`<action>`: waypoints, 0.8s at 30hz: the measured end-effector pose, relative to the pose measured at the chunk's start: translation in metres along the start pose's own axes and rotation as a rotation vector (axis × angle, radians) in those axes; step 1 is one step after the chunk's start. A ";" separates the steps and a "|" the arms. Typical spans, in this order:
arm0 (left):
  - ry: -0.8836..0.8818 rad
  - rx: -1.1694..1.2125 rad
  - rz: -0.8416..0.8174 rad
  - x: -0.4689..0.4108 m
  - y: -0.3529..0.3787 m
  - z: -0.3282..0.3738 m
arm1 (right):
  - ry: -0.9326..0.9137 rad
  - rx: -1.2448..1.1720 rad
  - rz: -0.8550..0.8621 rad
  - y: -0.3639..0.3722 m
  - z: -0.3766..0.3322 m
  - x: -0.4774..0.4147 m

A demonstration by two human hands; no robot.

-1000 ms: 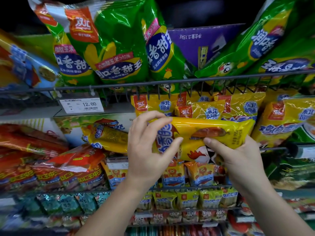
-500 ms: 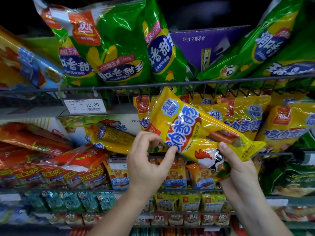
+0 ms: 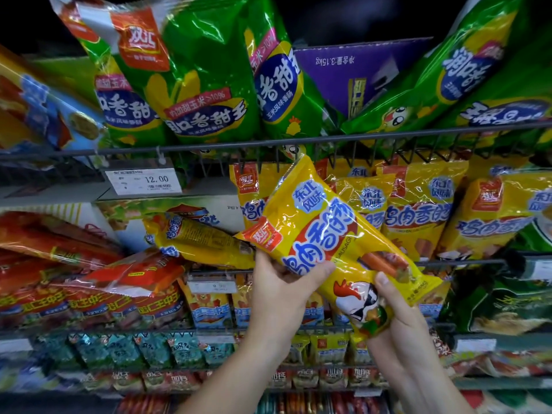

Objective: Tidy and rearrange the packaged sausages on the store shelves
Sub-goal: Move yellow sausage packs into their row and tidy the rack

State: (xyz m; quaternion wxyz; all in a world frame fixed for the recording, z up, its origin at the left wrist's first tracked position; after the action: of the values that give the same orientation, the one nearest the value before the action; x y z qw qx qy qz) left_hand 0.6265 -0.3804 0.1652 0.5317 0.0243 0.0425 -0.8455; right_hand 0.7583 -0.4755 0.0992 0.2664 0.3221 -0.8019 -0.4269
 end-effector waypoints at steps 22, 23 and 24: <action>0.317 -0.291 -0.091 -0.021 -0.031 0.060 | -0.263 0.749 -0.275 0.038 -0.021 0.001; 0.327 -0.295 -0.086 -0.023 -0.033 0.063 | -0.273 0.776 -0.301 0.044 -0.020 0.000; 0.336 -0.300 -0.080 -0.024 -0.036 0.065 | -0.276 0.775 -0.322 0.049 -0.019 -0.001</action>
State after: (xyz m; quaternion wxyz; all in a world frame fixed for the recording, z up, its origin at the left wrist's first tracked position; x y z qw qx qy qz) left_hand 0.6050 -0.3494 0.2338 0.4808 0.0839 0.2567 -0.8342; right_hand 0.7583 -0.4634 0.1502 -0.0537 0.4588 -0.8705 -0.1698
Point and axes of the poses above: each hand's wrist, its own x-axis away from the middle knuckle, its own y-axis out of the palm, z = x × y, the point moved 8 cm from there along -x, towards the middle knuckle, and after that the axes turned 15 degrees about -x, right-handed, at the moved point
